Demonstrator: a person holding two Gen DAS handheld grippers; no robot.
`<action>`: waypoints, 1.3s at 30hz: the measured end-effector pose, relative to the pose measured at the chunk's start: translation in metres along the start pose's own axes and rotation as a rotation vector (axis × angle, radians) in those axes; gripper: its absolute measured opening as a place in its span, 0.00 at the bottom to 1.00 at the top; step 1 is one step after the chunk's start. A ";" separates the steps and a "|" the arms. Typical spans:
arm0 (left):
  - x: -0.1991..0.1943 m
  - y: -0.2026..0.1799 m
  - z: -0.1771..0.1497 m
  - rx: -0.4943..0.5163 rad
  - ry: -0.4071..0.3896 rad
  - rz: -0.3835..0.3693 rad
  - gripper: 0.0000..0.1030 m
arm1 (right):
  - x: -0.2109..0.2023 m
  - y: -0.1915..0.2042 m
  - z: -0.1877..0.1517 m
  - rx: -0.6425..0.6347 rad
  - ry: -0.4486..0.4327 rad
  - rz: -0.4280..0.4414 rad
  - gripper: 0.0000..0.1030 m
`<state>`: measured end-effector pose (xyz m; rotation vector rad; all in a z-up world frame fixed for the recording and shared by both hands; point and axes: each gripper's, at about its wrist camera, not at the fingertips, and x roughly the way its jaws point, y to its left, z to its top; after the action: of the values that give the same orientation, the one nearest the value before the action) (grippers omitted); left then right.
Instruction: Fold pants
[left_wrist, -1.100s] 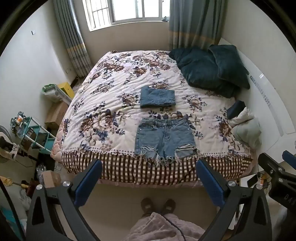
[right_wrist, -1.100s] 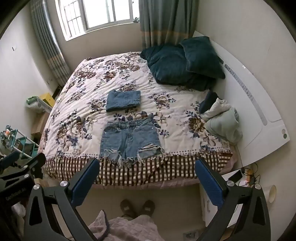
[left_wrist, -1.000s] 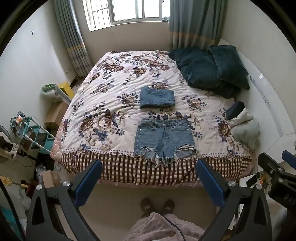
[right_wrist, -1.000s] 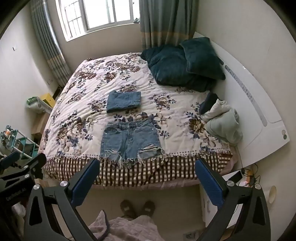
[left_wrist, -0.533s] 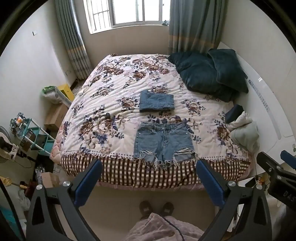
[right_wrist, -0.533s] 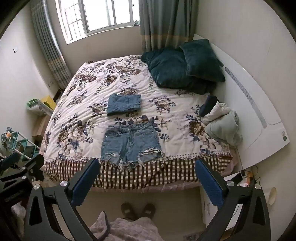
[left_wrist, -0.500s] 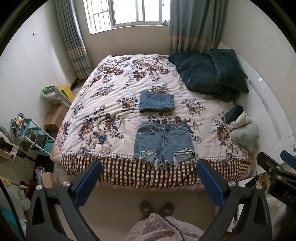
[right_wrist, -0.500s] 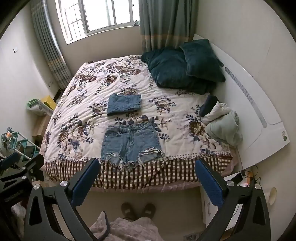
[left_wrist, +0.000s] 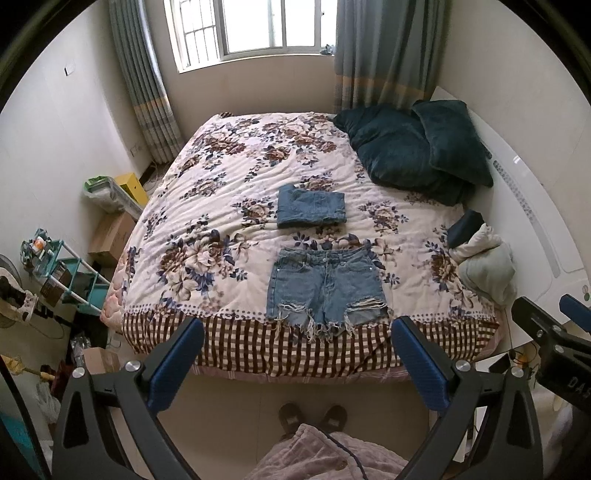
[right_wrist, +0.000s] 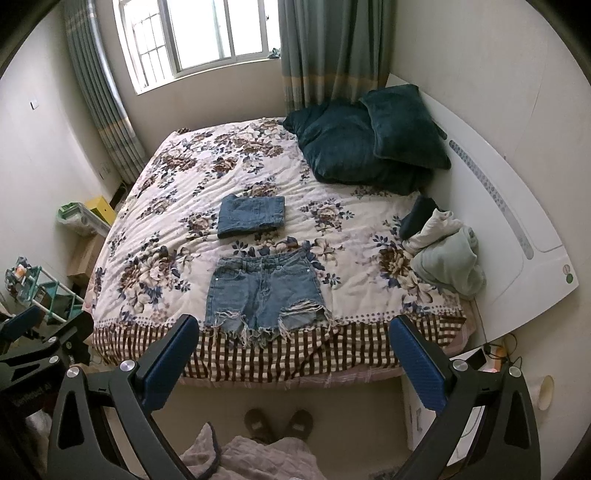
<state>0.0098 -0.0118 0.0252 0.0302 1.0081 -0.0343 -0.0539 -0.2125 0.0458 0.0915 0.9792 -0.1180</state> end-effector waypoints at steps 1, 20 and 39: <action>-0.002 -0.001 0.001 0.003 -0.004 0.001 1.00 | 0.000 0.000 0.001 0.000 0.000 0.001 1.00; -0.009 -0.002 0.001 0.017 -0.027 -0.006 1.00 | -0.010 -0.002 0.005 0.004 -0.012 -0.001 1.00; -0.011 -0.002 -0.001 0.016 -0.024 -0.013 1.00 | -0.014 0.001 0.003 -0.005 -0.008 -0.002 1.00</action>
<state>0.0030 -0.0138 0.0342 0.0377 0.9841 -0.0545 -0.0591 -0.2110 0.0587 0.0852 0.9720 -0.1177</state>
